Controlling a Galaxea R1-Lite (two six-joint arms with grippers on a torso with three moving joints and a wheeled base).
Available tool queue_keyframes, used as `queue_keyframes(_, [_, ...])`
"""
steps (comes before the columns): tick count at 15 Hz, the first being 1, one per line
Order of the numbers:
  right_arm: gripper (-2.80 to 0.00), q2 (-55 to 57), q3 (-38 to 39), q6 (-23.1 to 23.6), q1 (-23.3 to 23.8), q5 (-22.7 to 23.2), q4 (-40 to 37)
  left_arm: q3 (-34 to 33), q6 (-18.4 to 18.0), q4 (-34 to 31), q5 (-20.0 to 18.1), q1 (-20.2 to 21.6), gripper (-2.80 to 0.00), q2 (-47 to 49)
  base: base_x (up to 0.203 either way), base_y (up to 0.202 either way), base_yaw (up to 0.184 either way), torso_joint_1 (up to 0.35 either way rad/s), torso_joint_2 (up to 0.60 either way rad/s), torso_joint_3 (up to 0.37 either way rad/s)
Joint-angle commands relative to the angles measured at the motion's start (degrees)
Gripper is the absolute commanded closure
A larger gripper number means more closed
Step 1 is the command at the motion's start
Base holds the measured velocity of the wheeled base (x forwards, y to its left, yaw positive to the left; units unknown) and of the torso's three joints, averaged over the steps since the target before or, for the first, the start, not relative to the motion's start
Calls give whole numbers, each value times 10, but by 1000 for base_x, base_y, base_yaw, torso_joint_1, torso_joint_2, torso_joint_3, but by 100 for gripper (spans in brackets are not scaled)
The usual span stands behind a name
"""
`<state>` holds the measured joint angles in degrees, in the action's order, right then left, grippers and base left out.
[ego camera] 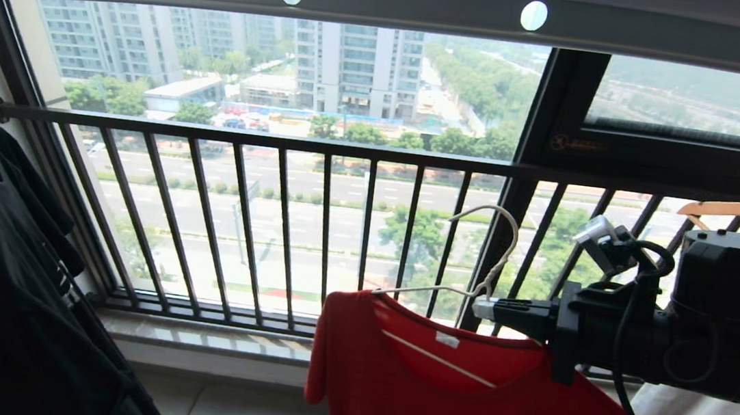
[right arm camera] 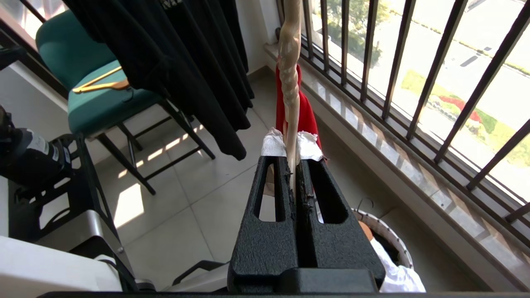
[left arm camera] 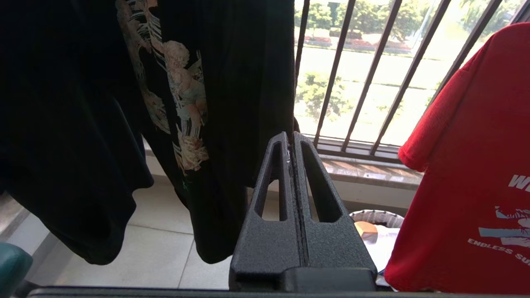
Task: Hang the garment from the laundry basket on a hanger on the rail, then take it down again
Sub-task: Take the clothes off the clothes rack
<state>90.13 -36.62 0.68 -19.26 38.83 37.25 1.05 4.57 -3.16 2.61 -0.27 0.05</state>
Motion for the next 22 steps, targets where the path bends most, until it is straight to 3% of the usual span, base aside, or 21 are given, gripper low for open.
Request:
queue_keyframes(1, [0, 8, -1, 0, 0, 2, 2, 1, 1, 0, 0, 0, 0, 0, 0, 0, 0, 0, 0, 0])
queue_keyframes(3, [0, 26, -3, 0, 0, 2, 13, 1, -1, 0, 0, 0, 0, 0, 0, 0, 0, 0, 0, 0])
queue_keyframes(6, [0, 46, -2, 0, 3, 1, 29, 3, -36, 0, -6, 0, 0, 0, 0, 0, 0, 0, 0, 0])
queue_keyframes(9, [0, 46, -5, 0, 4, 1, 30, 59, -32, -3, -41, 0, 0, 40, 0, 0, 0, 0, 0, 0])
queue_keyframes(11, [0, 44, -6, -19, 5, 0, 34, 106, -32, -4, -79, 0, 0, 119, 0, 0, 0, 0, 0, 0])
queue_keyframes(15, [0, 44, -10, -100, 6, -17, 104, 201, -32, 0, -199, -8, 0, 359, 0, 0, 0, 0, 0, 0])
queue_keyframes(17, [0, 46, -10, -102, 6, -17, 104, 257, -21, 2, -239, -59, 0, 481, 0, 0, 0, 0, 0, 0])
queue_keyframes(18, [0, 48, -11, -103, 5, -16, 103, 285, -10, 3, -252, -105, 0, 540, 0, 0, 0, 0, 0, 0])
queue_keyframes(22, [0, 63, -18, -117, 5, -18, 104, 378, 20, 56, -269, -251, 0, 773, 0, 0, 0, 0, 0, 0])
